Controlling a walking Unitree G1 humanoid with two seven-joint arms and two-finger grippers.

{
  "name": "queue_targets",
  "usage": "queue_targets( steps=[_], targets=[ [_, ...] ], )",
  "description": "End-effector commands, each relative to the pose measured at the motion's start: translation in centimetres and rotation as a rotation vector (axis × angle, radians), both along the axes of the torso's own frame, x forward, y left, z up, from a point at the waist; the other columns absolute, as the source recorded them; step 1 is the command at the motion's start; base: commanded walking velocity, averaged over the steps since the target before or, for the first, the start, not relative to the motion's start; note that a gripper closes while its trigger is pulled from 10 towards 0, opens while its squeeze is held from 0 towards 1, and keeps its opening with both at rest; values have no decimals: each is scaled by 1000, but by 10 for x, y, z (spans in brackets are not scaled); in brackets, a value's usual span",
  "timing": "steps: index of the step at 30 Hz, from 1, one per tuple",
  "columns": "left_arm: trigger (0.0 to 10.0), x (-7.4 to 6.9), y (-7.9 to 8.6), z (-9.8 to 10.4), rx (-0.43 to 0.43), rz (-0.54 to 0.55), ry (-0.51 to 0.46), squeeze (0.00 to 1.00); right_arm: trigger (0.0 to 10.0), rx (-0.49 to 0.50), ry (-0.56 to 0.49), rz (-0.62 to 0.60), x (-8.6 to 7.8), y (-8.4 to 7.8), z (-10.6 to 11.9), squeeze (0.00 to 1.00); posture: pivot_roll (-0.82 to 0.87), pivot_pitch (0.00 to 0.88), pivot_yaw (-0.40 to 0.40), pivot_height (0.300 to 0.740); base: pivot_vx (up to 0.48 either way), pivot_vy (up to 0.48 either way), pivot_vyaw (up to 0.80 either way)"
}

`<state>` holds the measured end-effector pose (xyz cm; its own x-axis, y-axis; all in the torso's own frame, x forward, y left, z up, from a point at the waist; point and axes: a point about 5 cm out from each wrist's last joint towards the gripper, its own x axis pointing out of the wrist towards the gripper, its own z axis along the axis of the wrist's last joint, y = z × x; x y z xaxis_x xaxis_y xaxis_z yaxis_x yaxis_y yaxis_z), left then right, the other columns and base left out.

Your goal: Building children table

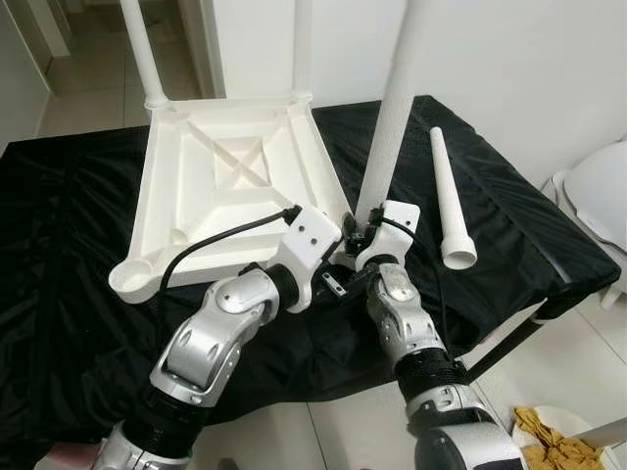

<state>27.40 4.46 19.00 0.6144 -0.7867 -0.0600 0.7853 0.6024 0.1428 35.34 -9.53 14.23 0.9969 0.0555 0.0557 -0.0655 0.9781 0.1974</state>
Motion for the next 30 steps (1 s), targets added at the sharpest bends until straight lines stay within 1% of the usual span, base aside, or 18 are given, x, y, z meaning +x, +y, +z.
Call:
queue_targets(
  steps=[1,3,7,8,10,11,12,14,15,18,19,20,21,23,26,30],
  targets=[
    [10000,-3,-1,-2,4,-32,5,0,10000,13,-2,12,0,-2,1,1000,-71,16,3,740,0,0,0],
    [10000,-4,-1,-3,4,-32,9,0,10000,0,-25,27,1,-10,4,1000,-65,15,-4,740,0,0,0],
    [10000,-6,0,-4,7,-34,15,0,10000,-10,-44,63,2,-15,8,1000,-62,15,-7,740,0,0,0],
    [10000,-6,2,-6,13,-33,17,0,10000,-10,-48,102,2,-18,10,1000,-60,15,-7,740,0,0,0],
    [10000,-6,3,-7,17,-32,19,0,10000,-10,-49,125,2,-21,11,1000,-60,15,-7,740,0,0,0],
    [10000,-7,4,-7,22,-32,21,0,10000,-24,-44,161,3,-26,12,0,-59,13,-5,740,0,0,0],
    [10000,-7,4,-7,22,-32,21,0,10000,-24,-44,161,3,-26,12,0,-59,13,-5,740,0,0,0],
    [10000,-8,6,-8,26,-33,22,0,10000,-41,-37,219,5,-32,13,0,-58,13,-4,740,0,0,0],
    [10000,-8,6,-8,26,-33,22,0,10000,-41,-37,219,5,-32,13,0,-58,13,-4,740,0,0,0],
    [10000,-9,8,-9,37,-45,24,0,10000,-133,-33,382,5,-42,13,0,-61,15,2,740,0,0,0],
    [10000,-9,8,-9,37,-45,24,0,10000,-133,-33,382,5,-42,13,0,-61,15,2,740,0,0,0],
    [10000,-9,8,-9,40,-51,24,0,10000,-147,-28,419,5,-45,12,0,-61,15,2,740,0,0,0],
    [10000,-10,8,-10,47,-57,26,0,10000,-185,-22,463,7,-50,12,0,-63,18,6,740,0,0,0],
    [10000,-10,8,-10,47,-57,26,0,10000,-185,-22,463,7,-50,12,0,-63,18,6,740,0,0,0],
    [10000,-11,11,-10,60,-72,30,0,10000,-260,9,530,13,-63,12,0,-60,26,11,740,0,0,0],
    [10000,-11,11,-10,61,-72,31,0,10000,-278,17,548,16,-67,14,0,-55,26,10,740,0,0,0]
  ],
)
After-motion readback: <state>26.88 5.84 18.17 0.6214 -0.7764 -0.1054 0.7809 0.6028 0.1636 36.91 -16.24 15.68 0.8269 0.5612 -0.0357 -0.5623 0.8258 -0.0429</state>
